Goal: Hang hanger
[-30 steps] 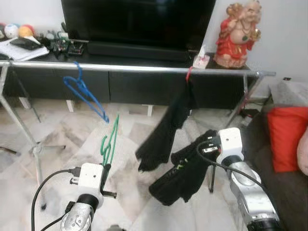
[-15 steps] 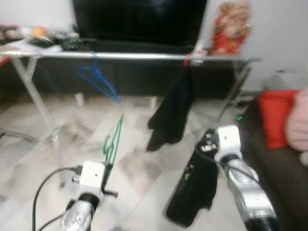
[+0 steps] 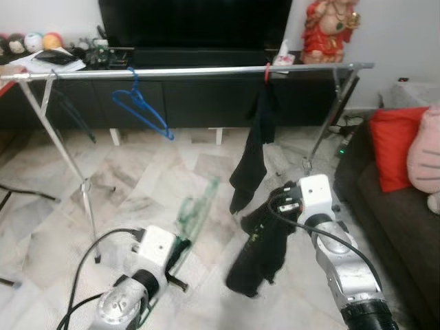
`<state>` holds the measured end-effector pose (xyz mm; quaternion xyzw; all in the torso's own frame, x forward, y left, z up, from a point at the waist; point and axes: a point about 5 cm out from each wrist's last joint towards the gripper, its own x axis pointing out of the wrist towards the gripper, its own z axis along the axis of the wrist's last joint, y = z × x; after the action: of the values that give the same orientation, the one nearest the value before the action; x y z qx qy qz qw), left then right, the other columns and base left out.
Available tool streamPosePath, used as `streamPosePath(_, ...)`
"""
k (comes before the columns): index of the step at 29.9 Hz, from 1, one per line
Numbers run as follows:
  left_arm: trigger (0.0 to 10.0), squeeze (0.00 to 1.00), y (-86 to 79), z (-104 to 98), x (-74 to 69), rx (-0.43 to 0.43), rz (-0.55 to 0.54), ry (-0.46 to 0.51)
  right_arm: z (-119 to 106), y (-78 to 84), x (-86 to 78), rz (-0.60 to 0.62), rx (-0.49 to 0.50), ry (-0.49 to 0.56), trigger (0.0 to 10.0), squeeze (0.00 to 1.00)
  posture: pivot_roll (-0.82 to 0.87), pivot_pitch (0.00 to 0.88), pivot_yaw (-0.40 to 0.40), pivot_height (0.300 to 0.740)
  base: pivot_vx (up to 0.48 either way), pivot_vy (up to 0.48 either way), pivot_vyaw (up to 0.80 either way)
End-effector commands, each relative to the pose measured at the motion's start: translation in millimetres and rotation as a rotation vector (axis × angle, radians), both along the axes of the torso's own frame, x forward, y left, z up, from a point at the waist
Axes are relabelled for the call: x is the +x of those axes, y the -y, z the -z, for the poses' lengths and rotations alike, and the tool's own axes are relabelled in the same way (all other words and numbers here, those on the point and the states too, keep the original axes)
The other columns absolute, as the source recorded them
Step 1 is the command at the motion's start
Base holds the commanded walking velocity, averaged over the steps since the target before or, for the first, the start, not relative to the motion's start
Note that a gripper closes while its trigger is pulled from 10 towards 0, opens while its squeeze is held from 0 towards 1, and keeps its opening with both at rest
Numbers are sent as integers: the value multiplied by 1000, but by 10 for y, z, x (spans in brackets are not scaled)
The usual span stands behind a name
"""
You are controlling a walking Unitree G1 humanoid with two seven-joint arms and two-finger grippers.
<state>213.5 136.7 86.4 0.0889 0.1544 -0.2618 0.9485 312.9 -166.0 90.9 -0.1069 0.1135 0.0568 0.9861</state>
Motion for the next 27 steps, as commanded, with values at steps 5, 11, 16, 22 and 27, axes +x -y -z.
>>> streamPosePath(5, 10000, 0, 60, -19, -16, 52, 197, -88, -56, -55, 82, -5, -12, 7, 10000, 0, 58, 0, -75, 716, 0, 0, -640)
streamPosePath(11, 10000, 0, 28, -23, -28, 107, 292, -135, -50, -78, 119, 3, -15, -8, 10000, 0, 56, 0, -72, 716, 0, 0, 0)
streamPosePath(16, 10000, 0, 28, -23, -28, 107, 292, -135, -50, -78, 119, 3, -15, -8, 10000, 0, 56, 0, -72, 716, 0, 0, 0)
streamPosePath(22, 10000, 0, 28, -23, -28, 107, 292, -135, -50, -78, 119, 3, -15, -8, 10000, 0, 56, 0, -72, 716, 0, 0, 0)
streamPosePath(27, 10000, 0, 28, -23, -28, 107, 292, -135, -50, -78, 119, 3, -15, -8, 10000, 0, 56, 0, -72, 716, 0, 0, 0)
